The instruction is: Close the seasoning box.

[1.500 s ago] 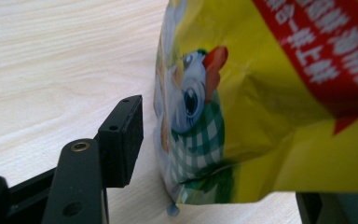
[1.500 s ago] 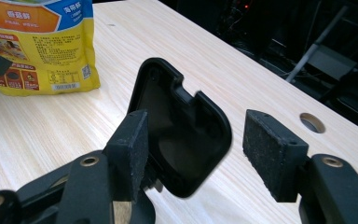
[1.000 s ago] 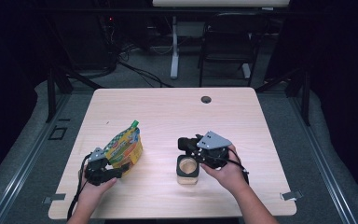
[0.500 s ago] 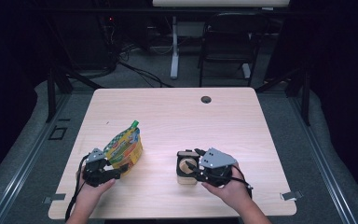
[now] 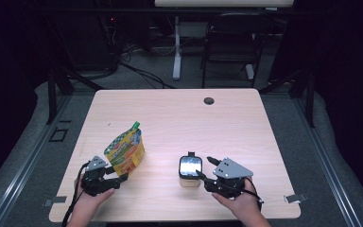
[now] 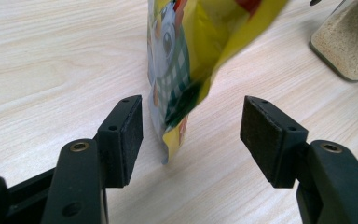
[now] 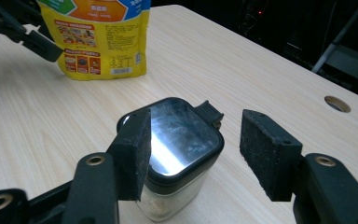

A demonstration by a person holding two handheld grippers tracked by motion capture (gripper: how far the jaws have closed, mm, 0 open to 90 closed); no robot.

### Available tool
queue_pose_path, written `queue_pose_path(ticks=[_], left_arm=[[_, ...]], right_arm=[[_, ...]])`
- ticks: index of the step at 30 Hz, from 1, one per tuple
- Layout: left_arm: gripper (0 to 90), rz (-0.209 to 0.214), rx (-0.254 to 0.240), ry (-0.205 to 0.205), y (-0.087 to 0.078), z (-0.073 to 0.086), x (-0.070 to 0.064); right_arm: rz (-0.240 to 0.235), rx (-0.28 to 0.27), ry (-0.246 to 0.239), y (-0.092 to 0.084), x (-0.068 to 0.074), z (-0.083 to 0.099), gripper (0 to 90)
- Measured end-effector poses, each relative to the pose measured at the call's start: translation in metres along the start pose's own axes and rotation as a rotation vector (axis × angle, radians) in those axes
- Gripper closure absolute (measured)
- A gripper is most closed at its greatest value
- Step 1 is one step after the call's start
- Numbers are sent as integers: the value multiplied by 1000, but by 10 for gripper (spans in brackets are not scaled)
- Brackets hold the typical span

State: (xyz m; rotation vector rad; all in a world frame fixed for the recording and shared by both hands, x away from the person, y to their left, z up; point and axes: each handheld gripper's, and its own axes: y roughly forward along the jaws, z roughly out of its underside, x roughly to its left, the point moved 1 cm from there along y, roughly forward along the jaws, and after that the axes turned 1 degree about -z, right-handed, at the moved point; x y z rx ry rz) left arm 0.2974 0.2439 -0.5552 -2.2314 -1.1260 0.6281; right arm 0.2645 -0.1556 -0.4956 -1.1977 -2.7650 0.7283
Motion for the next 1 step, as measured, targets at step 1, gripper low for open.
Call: queue_pose_path(ticks=[1], left_arm=[[397,7,-5,1,-1,1,1]], right_arm=[[8,-9,19,0,-1,4,430]])
